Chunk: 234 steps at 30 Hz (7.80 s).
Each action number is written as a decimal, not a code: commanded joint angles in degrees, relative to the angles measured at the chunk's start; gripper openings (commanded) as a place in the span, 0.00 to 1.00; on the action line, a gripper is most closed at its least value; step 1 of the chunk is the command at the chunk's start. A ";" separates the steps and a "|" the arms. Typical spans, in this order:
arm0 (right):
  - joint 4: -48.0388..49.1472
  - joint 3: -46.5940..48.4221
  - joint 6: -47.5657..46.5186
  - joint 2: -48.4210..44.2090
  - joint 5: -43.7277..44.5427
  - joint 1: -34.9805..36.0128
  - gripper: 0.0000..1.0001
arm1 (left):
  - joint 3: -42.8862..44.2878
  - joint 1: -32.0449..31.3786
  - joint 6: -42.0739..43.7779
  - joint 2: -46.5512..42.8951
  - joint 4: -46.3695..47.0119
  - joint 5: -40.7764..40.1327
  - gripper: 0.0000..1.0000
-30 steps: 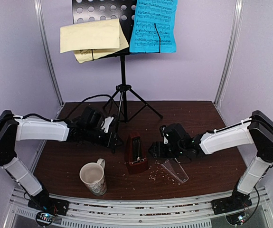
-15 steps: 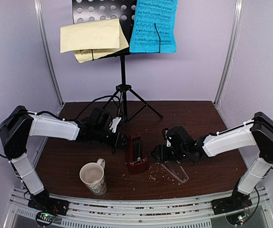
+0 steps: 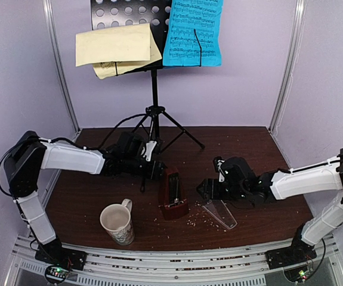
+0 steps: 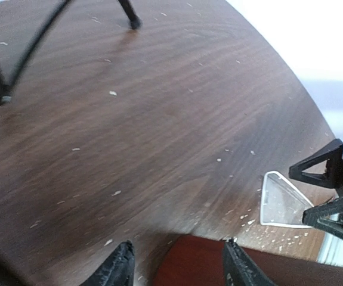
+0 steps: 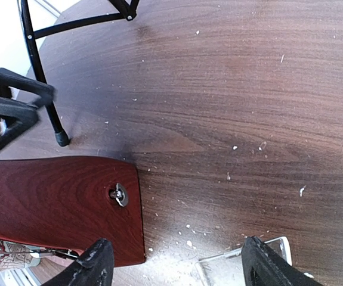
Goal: Pack up the instrument practice props
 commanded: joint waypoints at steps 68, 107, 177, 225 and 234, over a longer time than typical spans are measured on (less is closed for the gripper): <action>-1.30 -3.65 -0.04 -3.43 6.30 0.41 0.78 | -2.65 -0.60 0.97 -2.92 4.37 1.11 0.59; 3.35 -3.14 -5.09 -4.45 6.44 7.04 0.73 | -5.32 10.63 6.65 -21.87 -5.28 1.29 0.77; 30.96 5.21 -42.05 10.03 -26.69 -2.87 0.66 | -7.90 19.74 23.94 -31.06 -4.34 5.59 0.88; 33.08 6.03 -34.09 13.14 -30.30 -4.31 0.60 | -8.00 19.74 23.83 -31.32 -4.16 6.30 0.88; 33.93 5.21 -33.22 13.04 -30.43 -4.38 0.62 | -8.05 19.76 23.85 -31.30 -4.14 6.36 0.89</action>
